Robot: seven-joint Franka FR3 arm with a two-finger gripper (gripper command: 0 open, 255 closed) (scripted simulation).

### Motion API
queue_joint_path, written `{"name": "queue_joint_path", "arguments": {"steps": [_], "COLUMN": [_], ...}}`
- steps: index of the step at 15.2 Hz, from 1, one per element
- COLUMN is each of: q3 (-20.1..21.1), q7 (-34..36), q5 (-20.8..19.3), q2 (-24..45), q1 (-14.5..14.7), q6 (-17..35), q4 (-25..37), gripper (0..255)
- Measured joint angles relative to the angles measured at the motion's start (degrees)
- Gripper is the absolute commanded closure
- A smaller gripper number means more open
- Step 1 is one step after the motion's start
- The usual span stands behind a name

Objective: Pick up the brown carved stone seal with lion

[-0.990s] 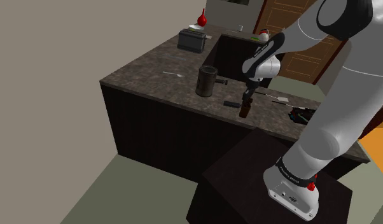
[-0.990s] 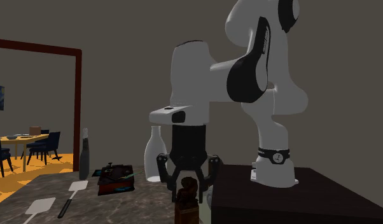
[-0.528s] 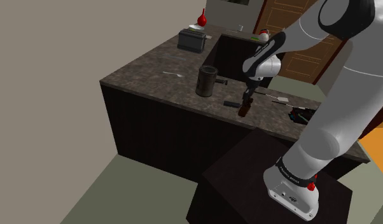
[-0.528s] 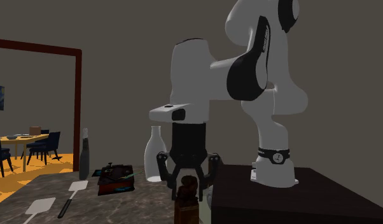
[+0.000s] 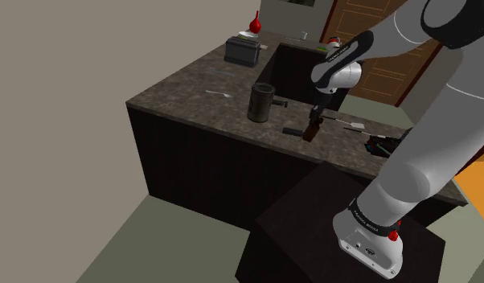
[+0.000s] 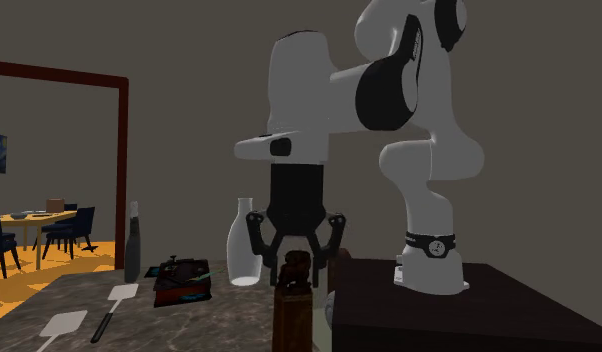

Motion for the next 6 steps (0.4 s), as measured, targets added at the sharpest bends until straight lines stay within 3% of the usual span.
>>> {"name": "queue_joint_path", "arguments": {"steps": [6], "q3": [-0.24], "q7": [1.48], "q5": [-2.36], "q2": [-3.9], "q1": [0.16], "q6": [-4.46], "q4": [0.93], "gripper": [255]}}
